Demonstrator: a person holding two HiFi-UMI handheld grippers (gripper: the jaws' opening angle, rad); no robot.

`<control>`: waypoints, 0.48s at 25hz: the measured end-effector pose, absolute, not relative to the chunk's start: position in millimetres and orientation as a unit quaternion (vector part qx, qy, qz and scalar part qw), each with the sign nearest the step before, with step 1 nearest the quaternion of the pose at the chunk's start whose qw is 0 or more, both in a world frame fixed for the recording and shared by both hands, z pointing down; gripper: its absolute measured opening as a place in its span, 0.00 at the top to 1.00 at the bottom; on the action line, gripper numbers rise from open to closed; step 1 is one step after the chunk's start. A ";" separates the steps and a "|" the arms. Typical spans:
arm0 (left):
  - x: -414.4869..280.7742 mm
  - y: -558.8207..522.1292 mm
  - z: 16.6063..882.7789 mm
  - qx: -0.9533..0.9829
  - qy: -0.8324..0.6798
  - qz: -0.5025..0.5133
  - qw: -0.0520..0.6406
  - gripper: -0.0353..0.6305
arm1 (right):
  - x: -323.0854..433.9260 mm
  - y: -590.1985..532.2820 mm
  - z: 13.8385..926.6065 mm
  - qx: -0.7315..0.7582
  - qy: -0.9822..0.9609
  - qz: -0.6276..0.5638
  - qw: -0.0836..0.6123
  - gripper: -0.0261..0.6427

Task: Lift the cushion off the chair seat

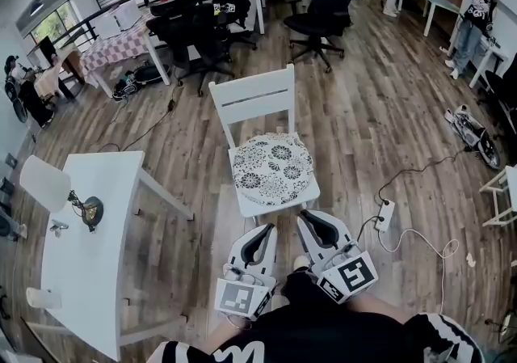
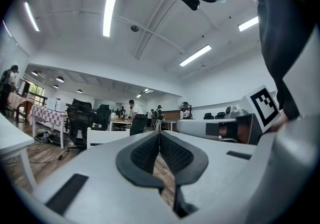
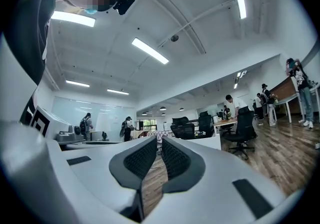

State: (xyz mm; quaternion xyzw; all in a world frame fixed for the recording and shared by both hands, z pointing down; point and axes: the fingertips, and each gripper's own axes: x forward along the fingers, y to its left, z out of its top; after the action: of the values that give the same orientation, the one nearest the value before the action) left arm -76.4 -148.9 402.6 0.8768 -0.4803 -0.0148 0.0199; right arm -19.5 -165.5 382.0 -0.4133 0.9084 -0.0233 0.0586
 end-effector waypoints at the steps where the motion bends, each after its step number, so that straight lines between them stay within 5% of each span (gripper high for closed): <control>1: -74.6 -158.6 402.1 0.876 -0.482 -0.014 0.020 0.94 | -17.5 -175.5 381.5 -0.412 0.909 -0.024 0.058 0.89; 12: -50.2 -240.6 400.8 0.871 -0.490 -0.022 0.021 0.94 | 2.4 -255.1 381.9 -0.398 0.916 -0.019 0.049 0.89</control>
State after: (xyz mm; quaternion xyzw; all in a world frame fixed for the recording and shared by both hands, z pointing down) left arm -50.2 -240.6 400.8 0.8714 -0.4895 -0.0220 0.0214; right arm 2.4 -255.1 381.9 -0.3979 0.9159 -0.0194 0.0494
